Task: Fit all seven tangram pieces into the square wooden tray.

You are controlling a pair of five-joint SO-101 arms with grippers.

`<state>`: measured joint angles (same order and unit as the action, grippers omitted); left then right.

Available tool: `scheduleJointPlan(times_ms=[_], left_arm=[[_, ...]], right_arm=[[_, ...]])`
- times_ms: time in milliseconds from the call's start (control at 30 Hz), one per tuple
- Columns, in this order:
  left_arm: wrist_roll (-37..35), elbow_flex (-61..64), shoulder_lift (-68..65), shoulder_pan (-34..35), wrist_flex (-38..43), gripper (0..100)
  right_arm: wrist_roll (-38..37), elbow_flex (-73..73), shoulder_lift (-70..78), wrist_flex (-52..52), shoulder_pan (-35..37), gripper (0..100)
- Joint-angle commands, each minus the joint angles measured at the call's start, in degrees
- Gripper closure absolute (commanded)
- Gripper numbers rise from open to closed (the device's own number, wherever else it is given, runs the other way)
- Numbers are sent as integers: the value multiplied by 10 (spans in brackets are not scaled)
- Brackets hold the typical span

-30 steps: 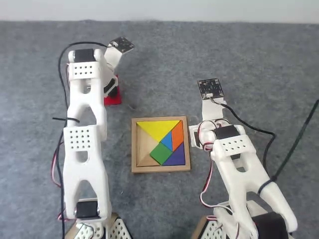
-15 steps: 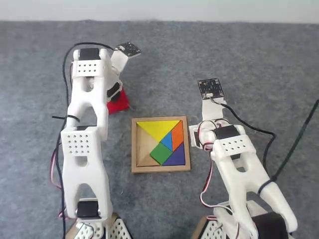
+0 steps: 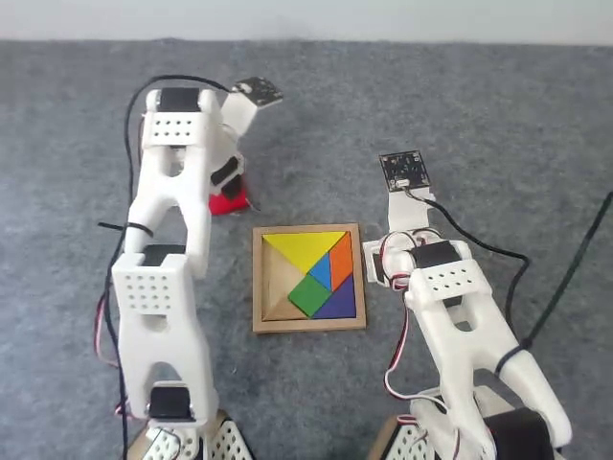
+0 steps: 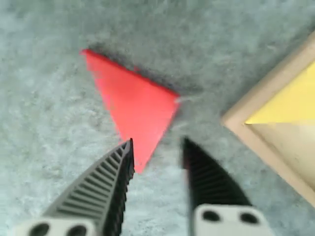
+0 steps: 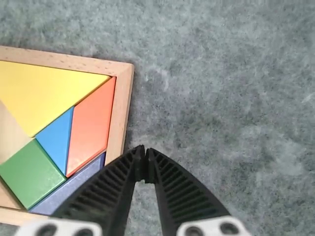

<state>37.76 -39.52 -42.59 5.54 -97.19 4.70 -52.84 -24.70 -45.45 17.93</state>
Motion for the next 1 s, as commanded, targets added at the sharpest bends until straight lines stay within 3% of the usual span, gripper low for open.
scheduleJointPlan(times_ms=[0, 200, 267, 500, 700, 967], left_arm=[[-53, -4, -20, 25, 48, 727], [-58, -15, -68, 22, 61, 690], [-93, -33, -87, 24, 66, 648], [-161, -214, -200, 29, 21, 626], [-163, -349, -281, 20, -32, 632], [-119, -357, -290, 20, -33, 695]], right_arm=[[-6, 8, -29, 6, 0, 989], [-6, 8, -29, 6, 0, 989], [-6, 8, -29, 6, 0, 989], [-6, 8, -29, 6, 0, 989], [-6, 8, -29, 6, 0, 989], [-6, 8, -29, 6, 0, 989]])
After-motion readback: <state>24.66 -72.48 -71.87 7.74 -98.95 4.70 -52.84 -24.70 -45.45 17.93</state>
